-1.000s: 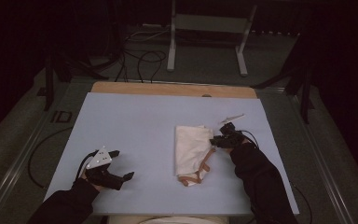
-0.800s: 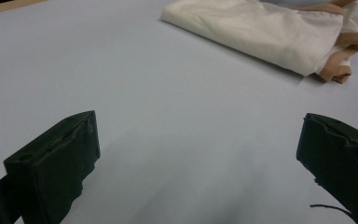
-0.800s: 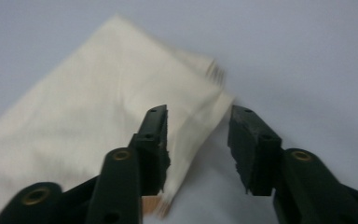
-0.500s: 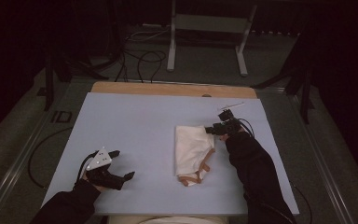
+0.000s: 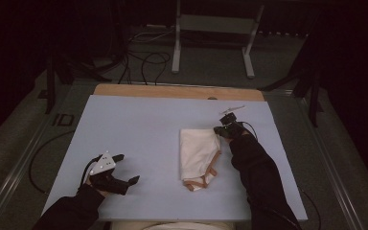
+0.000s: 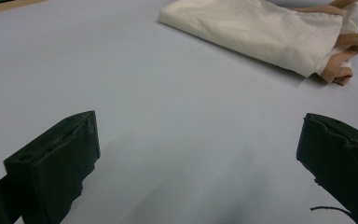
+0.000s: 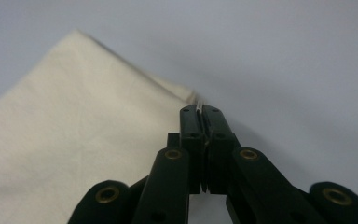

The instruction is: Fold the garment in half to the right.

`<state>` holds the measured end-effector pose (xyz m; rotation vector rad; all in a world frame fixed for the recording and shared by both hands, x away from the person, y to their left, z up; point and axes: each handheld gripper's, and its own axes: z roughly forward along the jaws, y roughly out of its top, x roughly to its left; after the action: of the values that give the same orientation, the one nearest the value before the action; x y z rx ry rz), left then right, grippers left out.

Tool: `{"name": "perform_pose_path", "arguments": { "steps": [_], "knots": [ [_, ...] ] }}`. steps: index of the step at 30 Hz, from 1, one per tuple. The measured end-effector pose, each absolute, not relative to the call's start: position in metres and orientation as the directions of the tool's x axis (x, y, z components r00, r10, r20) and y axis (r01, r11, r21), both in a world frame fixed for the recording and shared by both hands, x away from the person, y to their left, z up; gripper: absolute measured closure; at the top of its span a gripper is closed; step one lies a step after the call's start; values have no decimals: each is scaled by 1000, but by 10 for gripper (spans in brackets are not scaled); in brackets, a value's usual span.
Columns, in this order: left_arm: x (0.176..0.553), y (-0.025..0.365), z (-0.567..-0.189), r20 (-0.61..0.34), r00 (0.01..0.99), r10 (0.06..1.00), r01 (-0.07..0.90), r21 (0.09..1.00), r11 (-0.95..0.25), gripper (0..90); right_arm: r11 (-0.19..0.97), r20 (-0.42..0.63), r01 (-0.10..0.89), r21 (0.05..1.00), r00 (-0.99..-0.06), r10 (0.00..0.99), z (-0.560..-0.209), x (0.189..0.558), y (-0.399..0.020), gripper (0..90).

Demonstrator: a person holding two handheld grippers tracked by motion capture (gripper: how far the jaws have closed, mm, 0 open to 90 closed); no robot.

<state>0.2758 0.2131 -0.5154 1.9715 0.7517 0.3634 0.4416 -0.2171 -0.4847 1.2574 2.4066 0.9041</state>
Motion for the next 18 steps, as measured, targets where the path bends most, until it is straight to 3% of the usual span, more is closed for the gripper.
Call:
{"name": "perform_pose_path", "arguments": {
  "steps": [8,18],
  "knots": [
    [275,213,-514,-53,762,646,350,872,-341,2,414,-1,587,696,-576,818,-463,442,-215,884],
    [275,215,-514,-51,752,657,346,879,-328,2,412,10,627,661,-557,831,-483,453,-216,881]
  ]
}}
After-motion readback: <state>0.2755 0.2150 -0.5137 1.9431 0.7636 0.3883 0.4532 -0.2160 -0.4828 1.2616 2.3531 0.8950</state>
